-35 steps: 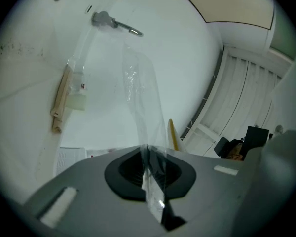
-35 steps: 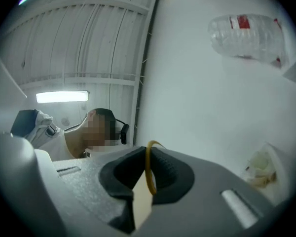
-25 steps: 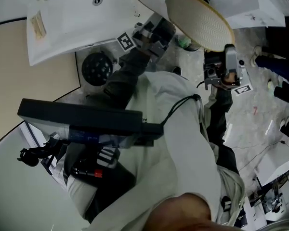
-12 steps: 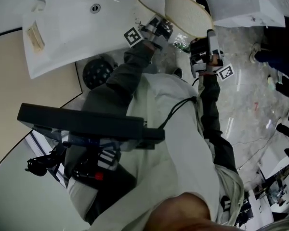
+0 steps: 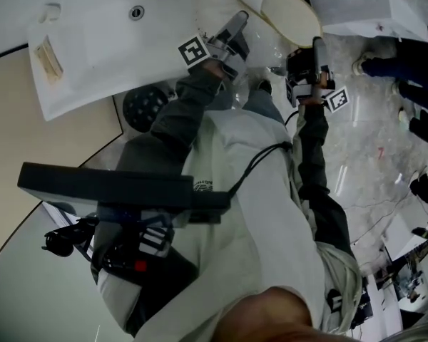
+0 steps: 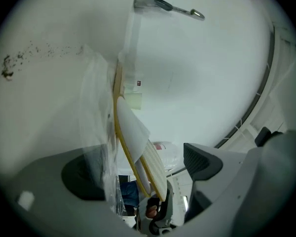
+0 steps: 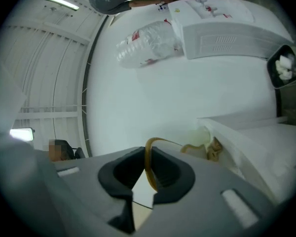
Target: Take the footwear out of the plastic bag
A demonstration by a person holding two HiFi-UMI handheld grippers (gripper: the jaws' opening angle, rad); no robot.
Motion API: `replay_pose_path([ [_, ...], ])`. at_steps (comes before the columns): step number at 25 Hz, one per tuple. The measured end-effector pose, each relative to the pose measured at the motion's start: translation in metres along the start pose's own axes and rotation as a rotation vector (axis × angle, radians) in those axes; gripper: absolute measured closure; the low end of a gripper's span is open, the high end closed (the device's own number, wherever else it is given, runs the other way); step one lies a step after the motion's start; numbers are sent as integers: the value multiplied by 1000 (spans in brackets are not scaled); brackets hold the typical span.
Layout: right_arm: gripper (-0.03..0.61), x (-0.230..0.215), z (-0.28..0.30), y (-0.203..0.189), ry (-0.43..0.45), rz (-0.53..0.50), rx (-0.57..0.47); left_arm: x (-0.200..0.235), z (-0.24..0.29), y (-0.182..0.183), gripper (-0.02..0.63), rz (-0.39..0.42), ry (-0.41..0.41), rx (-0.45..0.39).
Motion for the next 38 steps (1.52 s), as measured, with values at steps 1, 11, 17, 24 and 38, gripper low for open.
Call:
replay_pose_path([
  [1,537,-1,0,-4,6,27,31,1,0,1,141,24,17,5],
  [11,543,-37,-30,-59,-214,54,420,22,-12,7,124,81,338,-105],
  [17,543,-39,-21,-54,-233,-161,574,5,-36,-34,106,-106,291,-84],
  [24,541,-50,-27,-51,-257,-130,636,-9,-93,-57,147,-178,188,-88],
  [38,410,-49,-44,-42,-306,-324,920,-16,-115,-58,371,88,105,20],
])
Point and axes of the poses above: the fingertips, and each gripper's own axes: z forward along the fingers, x to its left, y out of its top, the point moved 1 cm from there along -z, backward along the fingers, and after that the axes turned 8 degrees about -z, right-handed, at the moved point
